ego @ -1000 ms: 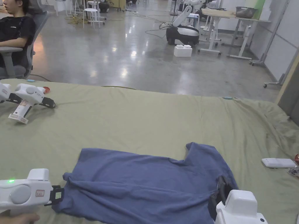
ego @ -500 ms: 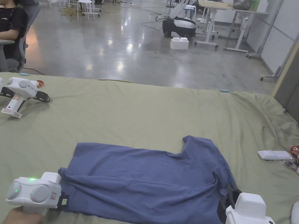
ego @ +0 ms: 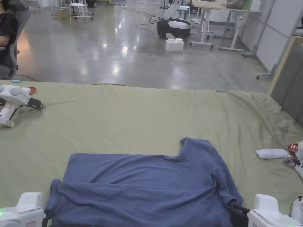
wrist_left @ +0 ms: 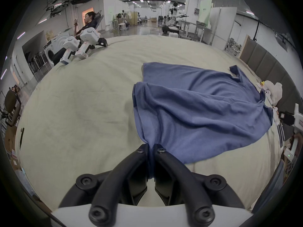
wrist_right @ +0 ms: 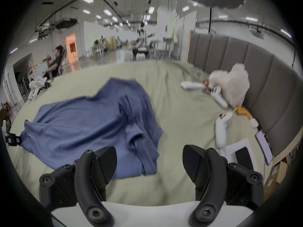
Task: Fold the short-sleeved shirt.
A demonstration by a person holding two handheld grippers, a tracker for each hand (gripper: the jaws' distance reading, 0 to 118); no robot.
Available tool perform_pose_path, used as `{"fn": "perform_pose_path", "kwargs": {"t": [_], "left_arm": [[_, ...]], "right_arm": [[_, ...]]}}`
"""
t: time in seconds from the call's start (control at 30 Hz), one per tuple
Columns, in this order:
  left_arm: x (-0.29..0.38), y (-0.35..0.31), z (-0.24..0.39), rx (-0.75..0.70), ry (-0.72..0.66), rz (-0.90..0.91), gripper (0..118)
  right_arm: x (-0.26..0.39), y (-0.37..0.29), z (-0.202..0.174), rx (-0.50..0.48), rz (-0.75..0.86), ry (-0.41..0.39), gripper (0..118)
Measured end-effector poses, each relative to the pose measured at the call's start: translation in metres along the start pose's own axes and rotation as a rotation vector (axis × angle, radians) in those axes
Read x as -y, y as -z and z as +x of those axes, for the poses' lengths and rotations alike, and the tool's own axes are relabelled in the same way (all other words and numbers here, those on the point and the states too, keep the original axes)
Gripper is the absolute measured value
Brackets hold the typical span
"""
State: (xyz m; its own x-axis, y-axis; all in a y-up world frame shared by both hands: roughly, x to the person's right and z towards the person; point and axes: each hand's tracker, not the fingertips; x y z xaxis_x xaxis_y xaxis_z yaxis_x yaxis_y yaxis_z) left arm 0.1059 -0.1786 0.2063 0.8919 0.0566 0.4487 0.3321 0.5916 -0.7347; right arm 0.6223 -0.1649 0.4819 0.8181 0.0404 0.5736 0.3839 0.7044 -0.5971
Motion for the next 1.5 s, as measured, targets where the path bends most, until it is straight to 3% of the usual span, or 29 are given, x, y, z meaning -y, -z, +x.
{"fn": "perform_pose_path", "kwargs": {"t": [0.07,0.17,0.23,0.3,0.5,0.63,0.9,0.93,0.97,1.07,1.1,1.3,1.37,1.4,1.47,1.5], "left_arm": [[0.006,-0.002,-0.001,-0.002,-0.007,0.001,4],[0.011,0.0,-0.003,0.002,-0.025,0.012,4],[0.011,0.004,-0.003,0.0,-0.028,0.004,4],[0.011,0.003,-0.003,-0.002,-0.031,0.008,4],[0.004,-0.016,-0.005,0.012,-0.041,0.038,4],[0.0,-0.039,-0.007,0.022,-0.034,0.068,4],[0.042,-0.086,-0.017,0.019,-0.019,0.022,4],[0.05,-0.088,-0.018,0.015,-0.014,-0.003,4],[0.061,-0.089,-0.018,0.014,-0.011,-0.035,4],[0.091,-0.085,-0.016,-0.004,0.008,-0.123,4],[0.099,-0.08,-0.015,-0.009,0.015,-0.141,4],[0.112,-0.057,-0.008,-0.04,0.013,-0.163,4],[0.108,-0.058,-0.005,-0.05,0.014,-0.145,6],[0.104,-0.061,-0.003,-0.062,0.021,-0.116,14],[0.094,-0.069,0.001,-0.075,0.034,-0.054,36],[0.087,-0.073,0.004,-0.061,0.029,-0.01,55]], "right_arm": [[0.003,0.015,0.0,-0.059,-0.039,0.006,87],[0.005,0.042,-0.009,-0.112,-0.145,-0.059,82],[0.009,0.056,-0.014,-0.127,-0.205,-0.099,61],[0.011,0.056,-0.02,-0.156,-0.191,-0.103,15],[0.007,0.025,-0.025,-0.104,-0.132,-0.146,8],[0.0,-0.021,-0.023,-0.089,-0.074,-0.185,8],[0.028,-0.098,-0.012,-0.088,-0.106,-0.207,7],[0.013,-0.067,-0.015,-0.085,-0.135,-0.233,7],[0.026,-0.096,-0.021,-0.113,-0.143,-0.282,7],[0.037,-0.08,-0.019,-0.103,-0.233,-0.296,7],[0.08,-0.114,-0.026,-0.136,-0.218,-0.307,7],[0.11,-0.107,-0.013,-0.119,-0.227,-0.265,10],[0.105,-0.085,-0.015,-0.087,-0.245,-0.267,20],[0.103,-0.088,-0.012,-0.079,-0.233,-0.255,35],[0.095,-0.097,-0.008,-0.065,-0.165,-0.23,67],[0.079,-0.105,-0.018,-0.061,-0.117,-0.218,84]]}}
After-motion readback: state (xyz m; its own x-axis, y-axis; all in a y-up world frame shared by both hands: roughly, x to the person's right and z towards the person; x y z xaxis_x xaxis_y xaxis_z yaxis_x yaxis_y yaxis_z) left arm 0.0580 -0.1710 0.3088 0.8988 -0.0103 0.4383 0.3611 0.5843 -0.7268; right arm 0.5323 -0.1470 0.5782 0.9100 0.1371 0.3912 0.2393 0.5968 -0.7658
